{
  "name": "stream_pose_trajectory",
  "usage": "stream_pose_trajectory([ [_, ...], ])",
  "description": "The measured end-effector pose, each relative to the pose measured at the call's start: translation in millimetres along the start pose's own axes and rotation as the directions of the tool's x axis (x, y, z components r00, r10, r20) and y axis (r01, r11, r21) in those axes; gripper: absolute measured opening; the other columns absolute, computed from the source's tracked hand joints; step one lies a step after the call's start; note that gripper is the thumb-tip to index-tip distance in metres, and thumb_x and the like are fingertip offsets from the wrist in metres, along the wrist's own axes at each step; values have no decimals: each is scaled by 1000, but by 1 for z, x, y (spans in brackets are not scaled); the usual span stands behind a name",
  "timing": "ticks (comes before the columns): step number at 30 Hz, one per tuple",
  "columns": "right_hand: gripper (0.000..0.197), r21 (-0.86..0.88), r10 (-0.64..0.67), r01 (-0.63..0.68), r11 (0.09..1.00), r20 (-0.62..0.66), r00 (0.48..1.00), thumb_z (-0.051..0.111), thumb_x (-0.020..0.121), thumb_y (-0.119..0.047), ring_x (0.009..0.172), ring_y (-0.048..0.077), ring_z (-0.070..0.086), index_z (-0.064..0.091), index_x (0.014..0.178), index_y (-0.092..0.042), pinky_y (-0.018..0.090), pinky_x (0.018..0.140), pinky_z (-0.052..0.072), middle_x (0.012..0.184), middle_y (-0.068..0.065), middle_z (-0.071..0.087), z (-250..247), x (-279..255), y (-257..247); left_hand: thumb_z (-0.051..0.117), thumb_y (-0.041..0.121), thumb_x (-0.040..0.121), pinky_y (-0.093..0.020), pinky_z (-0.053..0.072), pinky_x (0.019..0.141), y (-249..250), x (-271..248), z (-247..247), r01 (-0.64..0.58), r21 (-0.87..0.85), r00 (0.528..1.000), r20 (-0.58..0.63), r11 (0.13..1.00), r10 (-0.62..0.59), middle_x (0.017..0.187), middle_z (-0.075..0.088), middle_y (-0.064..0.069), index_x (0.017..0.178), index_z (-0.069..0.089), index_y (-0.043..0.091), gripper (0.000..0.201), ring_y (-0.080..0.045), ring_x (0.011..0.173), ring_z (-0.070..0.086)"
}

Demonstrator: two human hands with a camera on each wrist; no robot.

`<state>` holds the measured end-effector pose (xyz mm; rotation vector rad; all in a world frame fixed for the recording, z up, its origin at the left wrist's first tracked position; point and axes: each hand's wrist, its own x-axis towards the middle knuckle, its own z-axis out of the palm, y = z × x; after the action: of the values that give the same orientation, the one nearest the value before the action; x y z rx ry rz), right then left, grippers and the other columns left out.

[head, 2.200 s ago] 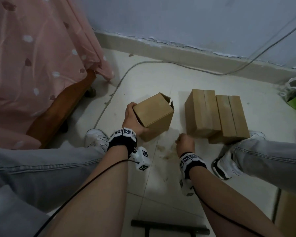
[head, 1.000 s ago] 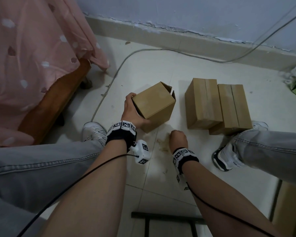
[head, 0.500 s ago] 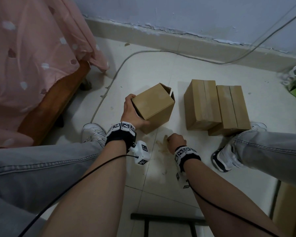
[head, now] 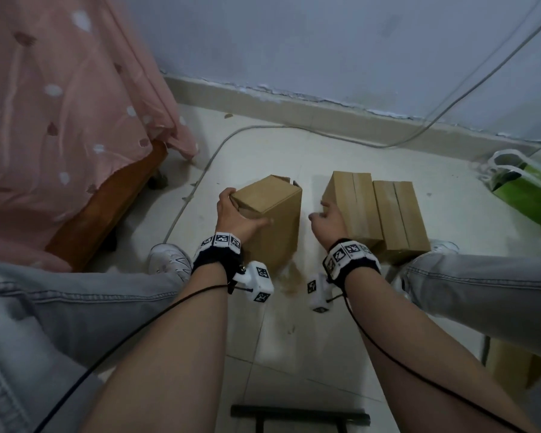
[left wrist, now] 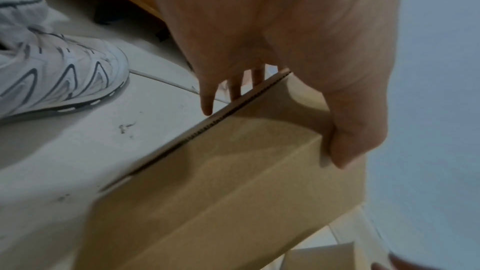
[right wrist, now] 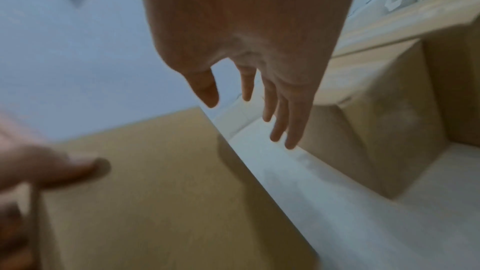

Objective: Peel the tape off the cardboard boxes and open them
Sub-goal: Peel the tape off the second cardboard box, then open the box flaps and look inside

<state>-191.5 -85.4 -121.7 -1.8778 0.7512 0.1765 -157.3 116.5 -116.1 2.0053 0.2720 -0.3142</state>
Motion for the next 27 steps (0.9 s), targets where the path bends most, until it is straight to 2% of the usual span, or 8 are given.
stream_pose_trajectory([
  [3, 80, -2, -30, 32, 999, 256, 966, 61, 88, -54, 133, 28, 43, 19, 152, -29, 41, 108, 37, 149, 9, 39, -10, -8, -32, 89, 40, 60, -32, 45, 99, 17, 1, -6, 45, -7, 998, -48, 999, -46, 132, 34, -7, 141, 25, 38, 103, -22, 106, 46],
  [5, 99, -123, -41, 115, 986, 485, 873, 69, 83, -52, 138, 27, 38, 6, 155, -30, 36, 106, 38, 152, 10, 35, -9, -15, -43, 83, 46, 65, -30, 43, 88, 26, -2, -7, 101, 5, 994, -35, 995, -101, 126, 33, -7, 135, 30, 45, 88, -25, 99, 46],
  [7, 117, -224, -27, 186, 957, 566, 824, 78, 75, -49, 142, 24, 32, -5, 155, -31, 39, 112, 35, 158, 6, 25, 0, -18, -44, 79, 52, 67, -29, 40, 85, 30, -4, -4, 155, -1, 988, -13, 988, -155, 123, 34, -6, 131, 35, 46, 77, -26, 96, 45],
  [11, 138, -121, -86, 173, 977, 519, 851, 91, 50, -52, 133, 22, 45, 3, 154, -29, 40, 107, 43, 148, 0, 41, 28, -15, -38, 80, 60, 57, -38, 51, 94, 28, -2, 4, 131, -49, 990, 62, 990, -127, 124, 55, -1, 134, 30, 40, 94, -25, 108, 57],
  [15, 90, -107, -119, 173, 979, 387, 914, 84, 64, -31, 115, 22, 59, 37, 141, -25, 44, 96, 53, 125, -1, 59, 37, -4, -25, 83, 42, 70, -43, 52, 95, 13, 1, 4, 101, -2, 992, 74, 995, -100, 122, 61, -4, 142, 28, 38, 90, -28, 107, 61],
  [17, 80, -107, -117, 163, 981, 349, 930, 81, 66, -34, 111, 20, 60, 43, 136, -26, 43, 95, 53, 123, -3, 61, 36, -3, -23, 84, 42, 71, -43, 49, 101, 7, 3, 3, 105, 10, 991, 84, 994, -106, 134, 57, -4, 149, 25, 35, 97, -26, 116, 59],
  [20, 84, -148, -152, 205, 967, 307, 939, 78, 68, -40, 112, 21, 59, 37, 139, -24, 40, 93, 53, 125, -1, 59, 37, -4, -25, 83, 43, 71, -39, 45, 104, 6, 6, 7, 69, 58, 993, 87, 996, -74, 142, 53, -1, 150, 31, 28, 95, -24, 125, 55],
  [27, 91, -302, -167, 252, 919, 281, 945, 70, 79, -42, 117, 29, 55, 18, 147, -14, 37, 92, 50, 130, 9, 54, 35, -11, -32, 80, 47, 74, -25, 42, 89, 2, 2, 7, -18, 128, 997, 80, 992, 8, 137, 58, 0, 140, 48, 26, 77, -21, 123, 56],
])
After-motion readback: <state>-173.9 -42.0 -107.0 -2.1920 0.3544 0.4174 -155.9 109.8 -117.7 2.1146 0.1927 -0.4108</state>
